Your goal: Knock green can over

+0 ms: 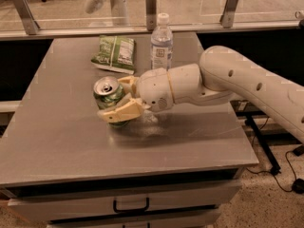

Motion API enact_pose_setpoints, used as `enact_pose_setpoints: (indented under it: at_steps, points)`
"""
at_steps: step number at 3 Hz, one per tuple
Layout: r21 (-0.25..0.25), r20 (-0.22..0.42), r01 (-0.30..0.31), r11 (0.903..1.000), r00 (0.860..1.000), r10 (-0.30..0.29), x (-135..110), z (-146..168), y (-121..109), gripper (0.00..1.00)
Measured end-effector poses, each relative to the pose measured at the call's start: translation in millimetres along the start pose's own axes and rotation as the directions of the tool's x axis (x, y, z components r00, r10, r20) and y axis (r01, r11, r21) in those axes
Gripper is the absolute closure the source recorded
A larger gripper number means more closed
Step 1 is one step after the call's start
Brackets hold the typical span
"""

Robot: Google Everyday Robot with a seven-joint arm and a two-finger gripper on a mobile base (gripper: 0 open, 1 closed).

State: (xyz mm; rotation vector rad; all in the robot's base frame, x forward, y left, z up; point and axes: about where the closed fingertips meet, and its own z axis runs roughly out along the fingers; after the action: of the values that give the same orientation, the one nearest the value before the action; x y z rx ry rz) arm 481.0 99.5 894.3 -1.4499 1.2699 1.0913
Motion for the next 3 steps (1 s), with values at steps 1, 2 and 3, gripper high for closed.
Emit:
enact_pose_setpoints:
  at_steps: [1,2,3]
  points:
    - [0.006,-0.163,0.048,0.9989,0.985,-0.046,-26.0,-15.7,-5.2,1.00]
    - [-0.014,-0.394,0.060,0.9981,0.917,-0.061,-40.7,-27.0,-3.1,1.00]
    - [-0.026,-0.585,0.043,0.9987,0.809,-0.050,-34.4,-35.4,-2.1,1.00]
